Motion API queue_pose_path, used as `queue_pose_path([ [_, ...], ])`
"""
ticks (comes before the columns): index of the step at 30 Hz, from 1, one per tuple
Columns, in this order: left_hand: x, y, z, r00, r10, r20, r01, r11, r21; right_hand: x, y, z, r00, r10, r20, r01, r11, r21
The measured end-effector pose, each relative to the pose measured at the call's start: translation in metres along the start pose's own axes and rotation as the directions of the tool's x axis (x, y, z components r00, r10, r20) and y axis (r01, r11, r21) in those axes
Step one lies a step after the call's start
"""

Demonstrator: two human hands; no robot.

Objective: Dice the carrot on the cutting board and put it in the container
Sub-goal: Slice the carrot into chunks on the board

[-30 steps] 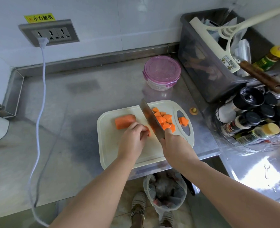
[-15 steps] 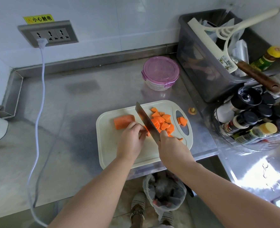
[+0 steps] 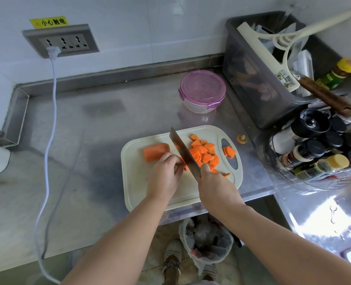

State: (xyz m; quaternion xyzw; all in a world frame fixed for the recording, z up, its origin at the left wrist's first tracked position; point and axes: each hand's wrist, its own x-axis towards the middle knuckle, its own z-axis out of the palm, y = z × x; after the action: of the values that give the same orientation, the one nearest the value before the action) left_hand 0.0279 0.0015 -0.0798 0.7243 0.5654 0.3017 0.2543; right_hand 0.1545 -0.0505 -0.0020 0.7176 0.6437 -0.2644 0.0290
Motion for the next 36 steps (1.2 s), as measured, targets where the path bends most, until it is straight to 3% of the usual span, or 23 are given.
queue_pose_path([
  [18,0.000,-0.004,0.002,1.000,0.007,0.001,-0.007,1.000,-0.006,0.008,-0.005,0.004,0.998,0.048,0.043,-0.047,0.998,-0.033],
  [25,0.000,-0.006,0.003,0.999,0.032,-0.003,-0.032,0.999,-0.004,0.020,-0.004,0.016,0.991,0.071,0.116,-0.050,0.983,-0.178],
  [30,0.000,-0.005,0.002,0.999,0.039,0.002,-0.039,0.999,0.015,0.029,-0.004,0.023,0.990,0.110,0.090,-0.107,0.994,-0.033],
  [36,0.001,-0.004,0.001,0.999,0.046,0.006,-0.047,0.998,0.036,0.029,0.006,0.019,0.992,0.087,0.086,-0.088,0.996,0.003],
])
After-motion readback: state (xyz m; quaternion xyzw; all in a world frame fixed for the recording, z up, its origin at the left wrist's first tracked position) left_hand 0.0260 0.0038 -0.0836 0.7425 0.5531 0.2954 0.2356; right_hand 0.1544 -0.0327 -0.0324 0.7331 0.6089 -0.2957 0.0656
